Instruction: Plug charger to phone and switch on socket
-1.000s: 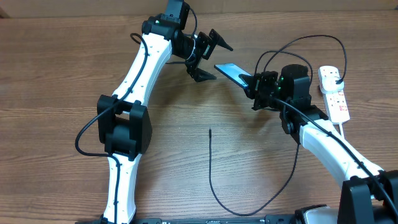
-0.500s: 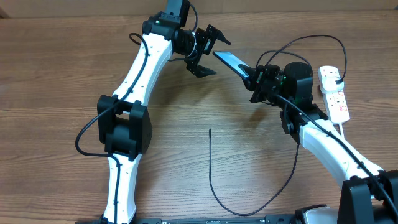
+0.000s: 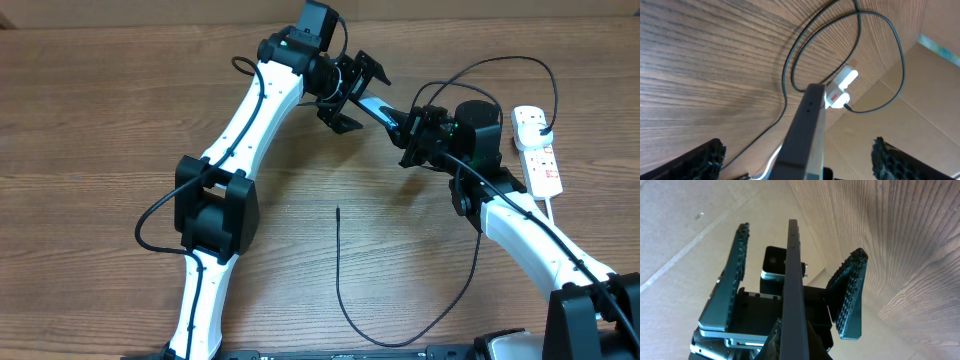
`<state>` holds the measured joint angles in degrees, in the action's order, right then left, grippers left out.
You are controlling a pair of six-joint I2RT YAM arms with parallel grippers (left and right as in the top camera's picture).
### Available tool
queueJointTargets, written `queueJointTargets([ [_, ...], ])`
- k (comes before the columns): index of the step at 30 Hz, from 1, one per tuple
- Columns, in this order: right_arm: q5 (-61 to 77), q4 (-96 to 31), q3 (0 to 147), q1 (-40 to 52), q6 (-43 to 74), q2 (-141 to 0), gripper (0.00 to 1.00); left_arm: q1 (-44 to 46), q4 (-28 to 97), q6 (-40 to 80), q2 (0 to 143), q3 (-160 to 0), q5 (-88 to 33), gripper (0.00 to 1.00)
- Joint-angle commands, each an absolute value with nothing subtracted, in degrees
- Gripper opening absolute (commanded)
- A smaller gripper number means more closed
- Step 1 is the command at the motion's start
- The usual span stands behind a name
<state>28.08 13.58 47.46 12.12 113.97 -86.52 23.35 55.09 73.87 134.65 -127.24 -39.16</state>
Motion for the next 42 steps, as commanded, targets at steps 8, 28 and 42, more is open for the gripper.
queueJointTargets([
  [8, 29.19, 13.17, 48.29, 12.51, 118.08, -86.17, 0.04, 23.59, 55.00, 77.87, 134.45, -128.70, -37.08, 0.70],
  [28, 28.95, 13.45, 48.29, 12.51, 123.85, -86.17, 0.04, 23.70, 54.98, 78.04, 134.45, -128.70, -37.08, 0.53],
  [42, 28.95, 13.43, 48.29, 12.51, 123.85, -86.17, 0.04, 23.70, 54.98, 78.02, 134.45, -128.70, -37.10, 0.27],
])
